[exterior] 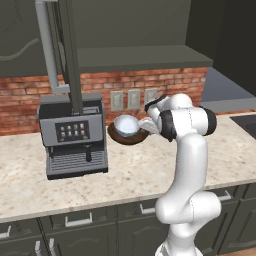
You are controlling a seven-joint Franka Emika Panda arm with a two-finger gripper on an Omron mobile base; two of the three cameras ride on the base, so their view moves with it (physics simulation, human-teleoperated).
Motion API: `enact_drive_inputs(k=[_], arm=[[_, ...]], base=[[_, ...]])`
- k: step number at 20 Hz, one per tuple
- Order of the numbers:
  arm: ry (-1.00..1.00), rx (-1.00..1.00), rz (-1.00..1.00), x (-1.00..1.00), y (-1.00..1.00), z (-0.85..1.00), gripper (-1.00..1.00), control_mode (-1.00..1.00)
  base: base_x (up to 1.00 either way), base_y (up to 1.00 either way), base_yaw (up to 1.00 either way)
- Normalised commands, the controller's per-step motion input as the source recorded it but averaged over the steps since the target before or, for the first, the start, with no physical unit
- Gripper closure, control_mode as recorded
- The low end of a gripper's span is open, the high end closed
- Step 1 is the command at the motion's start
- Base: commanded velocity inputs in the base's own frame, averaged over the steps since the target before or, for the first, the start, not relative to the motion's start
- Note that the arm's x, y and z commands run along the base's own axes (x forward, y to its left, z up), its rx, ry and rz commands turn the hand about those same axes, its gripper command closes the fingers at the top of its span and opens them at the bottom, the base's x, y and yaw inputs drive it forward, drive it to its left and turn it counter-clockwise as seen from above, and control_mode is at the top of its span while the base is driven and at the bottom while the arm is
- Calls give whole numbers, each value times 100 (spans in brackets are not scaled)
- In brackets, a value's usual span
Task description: Pick up the bowls on the counter and stack them on top of one another in the open cabinet. Place the smaller bowl on top of the larger bowl.
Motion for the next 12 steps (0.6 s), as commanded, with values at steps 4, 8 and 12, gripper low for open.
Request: enact_drive_inputs(k=[4, 8, 12], arm=[[0, 0, 0, 0, 0, 0, 100, -100], [0, 0, 0, 0, 0, 0, 100, -100], [0, 0, -1, 1, 0, 1, 100, -100]], base=[[0, 0, 0], [0, 0, 0], [0, 0, 0]])
